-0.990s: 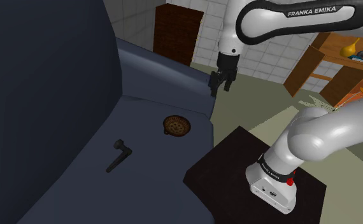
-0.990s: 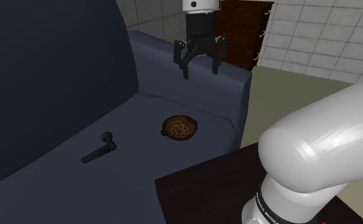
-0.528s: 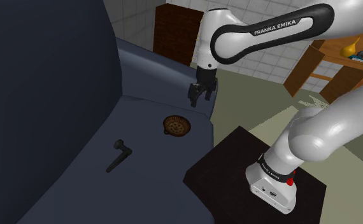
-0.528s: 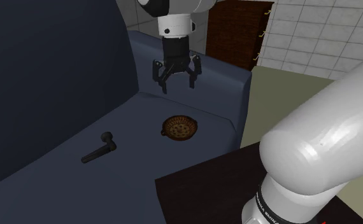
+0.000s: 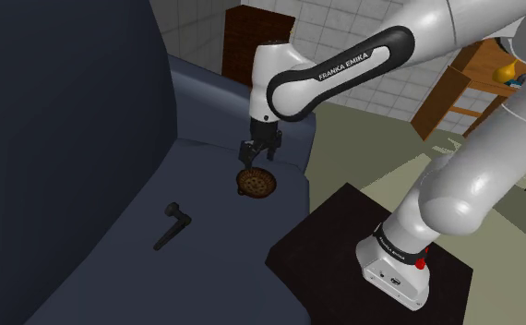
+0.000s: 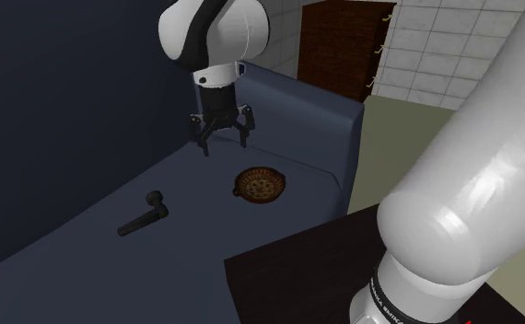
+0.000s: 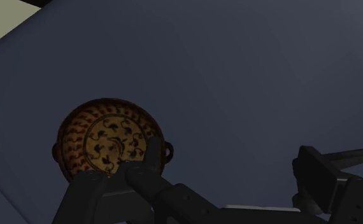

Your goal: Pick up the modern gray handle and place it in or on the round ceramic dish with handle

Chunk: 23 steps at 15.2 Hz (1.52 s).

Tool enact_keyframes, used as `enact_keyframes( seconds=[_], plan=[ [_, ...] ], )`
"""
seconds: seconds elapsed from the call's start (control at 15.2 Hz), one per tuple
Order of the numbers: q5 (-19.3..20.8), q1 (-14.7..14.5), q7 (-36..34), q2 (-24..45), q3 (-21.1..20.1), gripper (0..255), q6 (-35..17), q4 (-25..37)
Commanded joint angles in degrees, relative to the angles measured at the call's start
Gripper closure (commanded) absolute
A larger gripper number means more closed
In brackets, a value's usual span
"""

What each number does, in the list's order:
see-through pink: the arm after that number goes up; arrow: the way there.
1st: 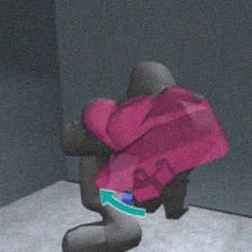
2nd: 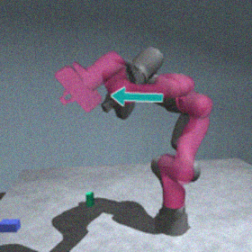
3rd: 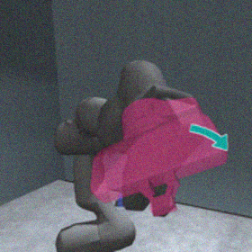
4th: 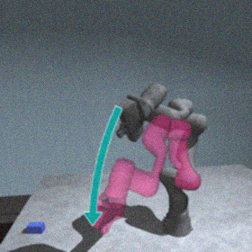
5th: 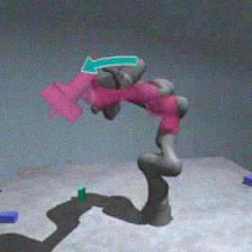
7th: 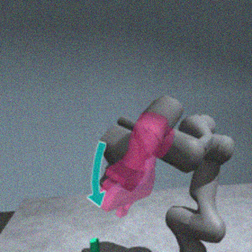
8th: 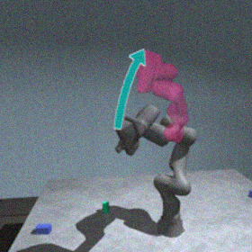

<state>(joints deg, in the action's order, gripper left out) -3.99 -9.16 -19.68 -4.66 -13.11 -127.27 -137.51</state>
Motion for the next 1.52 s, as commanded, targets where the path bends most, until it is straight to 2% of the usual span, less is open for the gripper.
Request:
enact_keyframes(
  seconds=[0.0,0.33,0.73,1.12,1.45],
  plan=[
    [1.22,-0.48,-1.76,4.5,-0.82,0,-2.68,2.21],
    [5.37,-2.54,-6.7,15.48,-1.78,0,-7.45,9.0],
    [10.54,-6.47,-11.99,28.5,-1.0,0,-10.49,19.52],
    [14.14,-11.12,-15.46,41.43,0.67,0,-10.82,32.82],
    [15.86,-14.93,-16.91,52.72,1.95,0,-9.0,46.66]
  ],
)
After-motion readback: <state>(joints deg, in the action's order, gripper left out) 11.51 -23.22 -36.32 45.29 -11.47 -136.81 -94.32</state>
